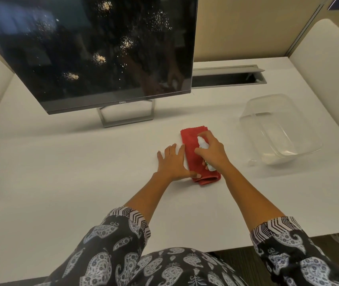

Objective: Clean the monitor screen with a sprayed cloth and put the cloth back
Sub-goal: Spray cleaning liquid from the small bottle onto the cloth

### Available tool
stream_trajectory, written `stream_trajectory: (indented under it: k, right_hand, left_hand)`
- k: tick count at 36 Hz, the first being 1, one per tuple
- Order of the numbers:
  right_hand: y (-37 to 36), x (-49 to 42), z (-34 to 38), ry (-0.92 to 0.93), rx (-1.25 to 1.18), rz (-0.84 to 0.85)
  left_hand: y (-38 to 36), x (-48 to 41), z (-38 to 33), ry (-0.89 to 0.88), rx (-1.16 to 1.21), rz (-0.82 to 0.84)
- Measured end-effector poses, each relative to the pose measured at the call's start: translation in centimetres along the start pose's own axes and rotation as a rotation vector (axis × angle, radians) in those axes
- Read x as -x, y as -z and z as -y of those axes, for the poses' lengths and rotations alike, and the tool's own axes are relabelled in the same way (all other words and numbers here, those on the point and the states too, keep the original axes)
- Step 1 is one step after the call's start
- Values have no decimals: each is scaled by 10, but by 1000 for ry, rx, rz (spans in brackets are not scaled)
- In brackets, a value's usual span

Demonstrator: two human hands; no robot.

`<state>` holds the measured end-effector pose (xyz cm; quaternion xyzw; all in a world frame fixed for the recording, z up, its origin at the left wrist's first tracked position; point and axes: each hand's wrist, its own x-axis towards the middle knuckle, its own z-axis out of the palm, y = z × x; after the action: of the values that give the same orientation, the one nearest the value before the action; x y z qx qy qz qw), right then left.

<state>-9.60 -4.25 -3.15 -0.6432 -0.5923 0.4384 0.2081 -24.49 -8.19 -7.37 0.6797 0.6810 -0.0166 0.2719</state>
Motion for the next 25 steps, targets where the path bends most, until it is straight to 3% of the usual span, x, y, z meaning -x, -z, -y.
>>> stream_trajectory:
  k: [10,17,25]
  right_hand:
    - [0,-6,-1,-209,-305,69]
    - [3,-4,4,-125,-159,-21]
    - [6,2,-3,-159,-151,-63]
  left_hand:
    - [8,-2,2,14,-11,2]
    - [11,0,2,14,-17,17]
    - [14,1,2,9,-22,12]
